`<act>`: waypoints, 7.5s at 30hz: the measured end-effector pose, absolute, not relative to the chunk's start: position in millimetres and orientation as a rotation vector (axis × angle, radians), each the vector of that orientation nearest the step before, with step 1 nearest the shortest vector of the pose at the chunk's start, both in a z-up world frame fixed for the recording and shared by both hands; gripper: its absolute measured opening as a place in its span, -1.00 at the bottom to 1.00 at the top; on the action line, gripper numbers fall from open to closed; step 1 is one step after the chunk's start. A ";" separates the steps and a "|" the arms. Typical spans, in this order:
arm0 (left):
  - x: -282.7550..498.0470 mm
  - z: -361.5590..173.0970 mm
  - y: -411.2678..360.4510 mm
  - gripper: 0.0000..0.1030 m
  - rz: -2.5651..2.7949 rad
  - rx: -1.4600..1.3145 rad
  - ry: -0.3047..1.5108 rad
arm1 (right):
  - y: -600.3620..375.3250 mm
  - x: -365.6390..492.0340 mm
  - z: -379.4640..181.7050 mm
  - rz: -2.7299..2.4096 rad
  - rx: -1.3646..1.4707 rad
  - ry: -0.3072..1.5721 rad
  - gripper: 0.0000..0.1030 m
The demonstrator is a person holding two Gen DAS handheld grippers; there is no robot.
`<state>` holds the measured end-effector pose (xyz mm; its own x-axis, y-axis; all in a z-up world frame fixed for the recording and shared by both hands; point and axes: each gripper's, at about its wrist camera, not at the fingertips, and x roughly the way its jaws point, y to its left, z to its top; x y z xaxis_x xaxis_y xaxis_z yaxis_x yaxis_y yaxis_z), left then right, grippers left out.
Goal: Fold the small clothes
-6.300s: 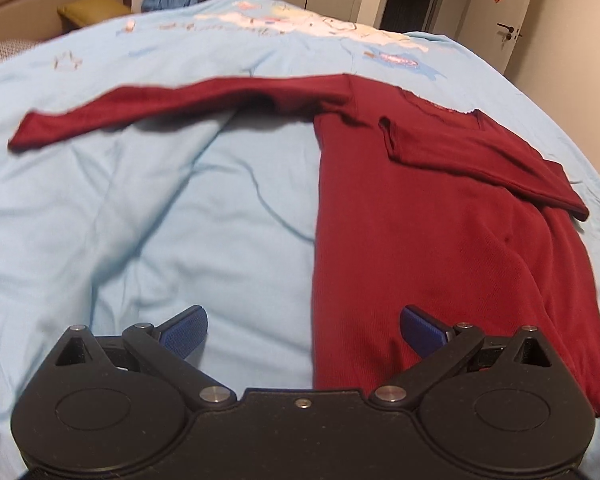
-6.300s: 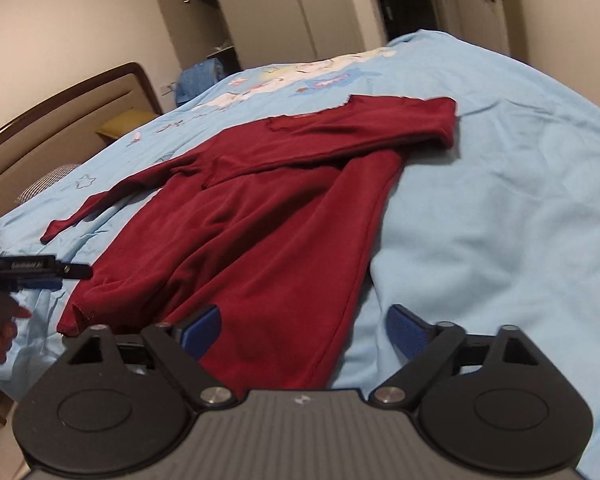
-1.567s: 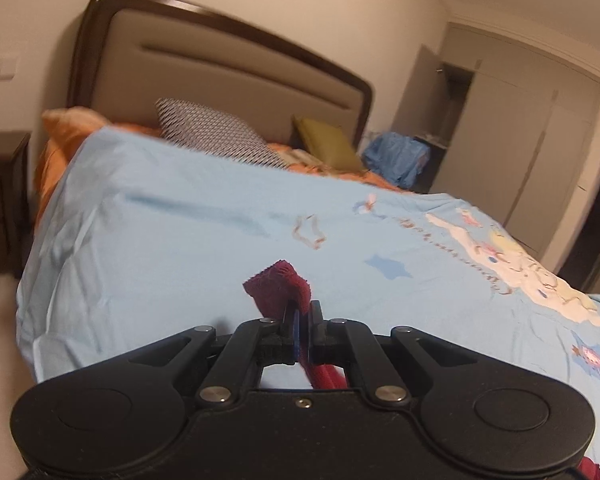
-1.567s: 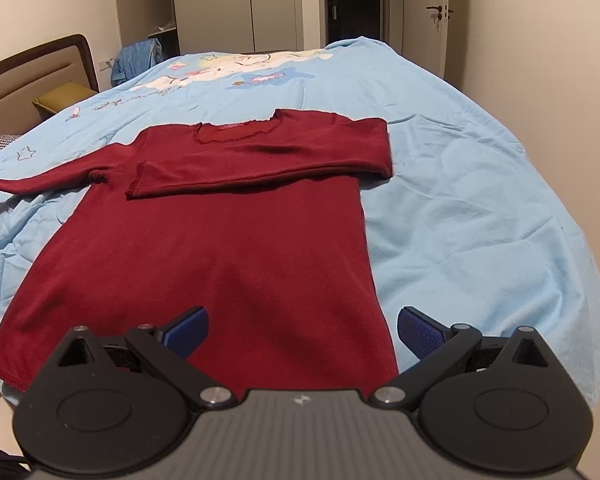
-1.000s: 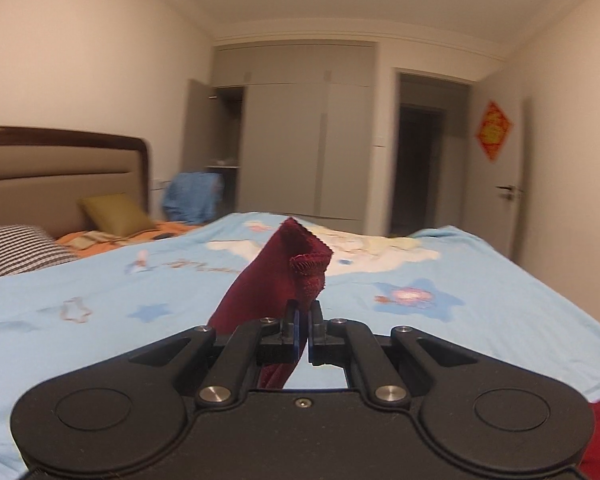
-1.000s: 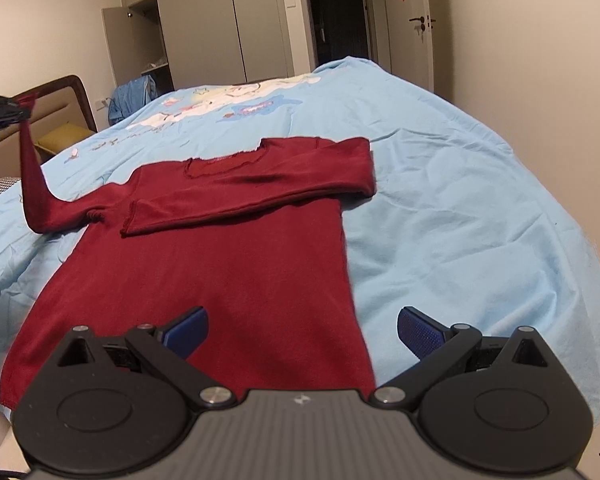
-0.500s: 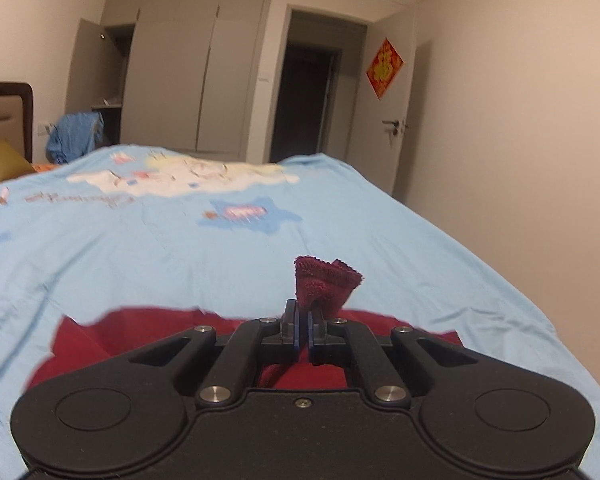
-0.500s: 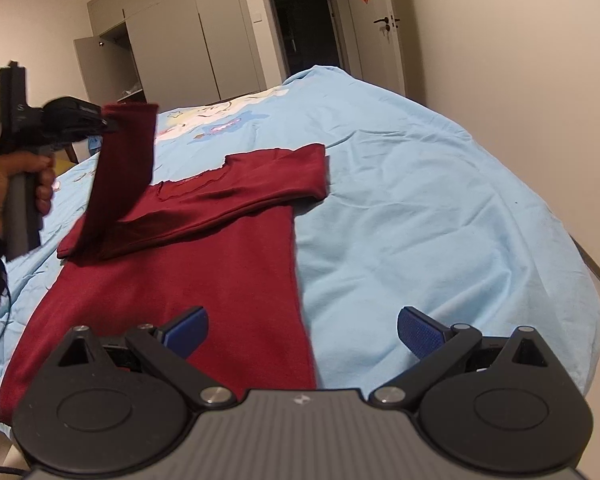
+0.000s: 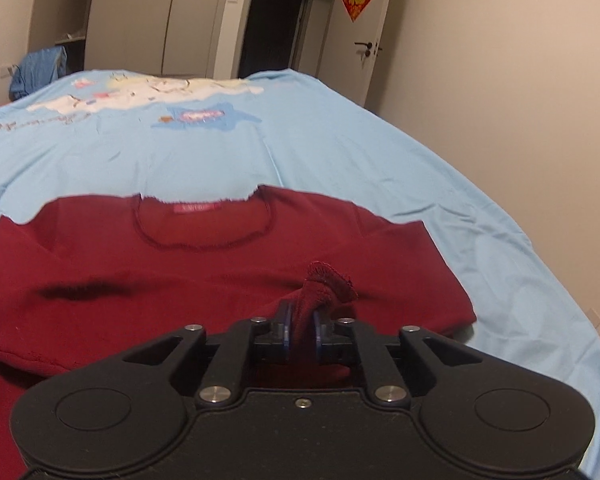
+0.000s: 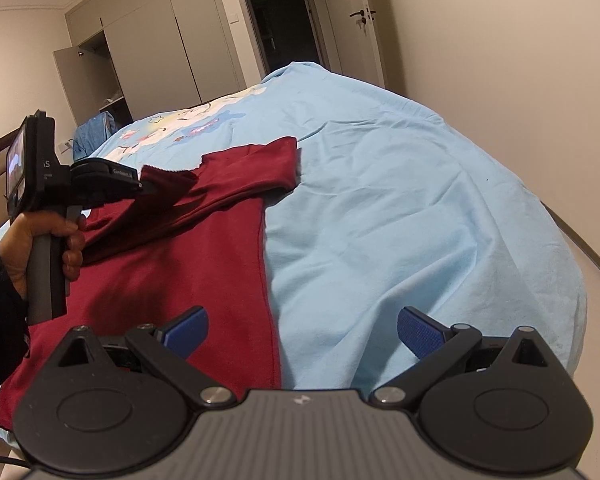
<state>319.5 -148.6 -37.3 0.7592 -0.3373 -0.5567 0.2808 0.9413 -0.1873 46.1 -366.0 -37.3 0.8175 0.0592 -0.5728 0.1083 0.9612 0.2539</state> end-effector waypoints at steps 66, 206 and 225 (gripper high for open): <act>452.1 -29.2 119.4 -0.07 0.024 -0.133 0.712 | -234.5 267.5 -73.2 0.385 0.099 0.609 -0.25; 63.8 -65.1 -31.5 0.65 -0.320 0.112 0.622 | -267.2 76.9 -19.3 0.496 -0.145 0.553 -0.83; 57.6 -56.4 18.1 -0.66 -0.283 0.208 0.496 | -268.9 102.0 -31.3 0.474 -0.090 0.602 -0.82</act>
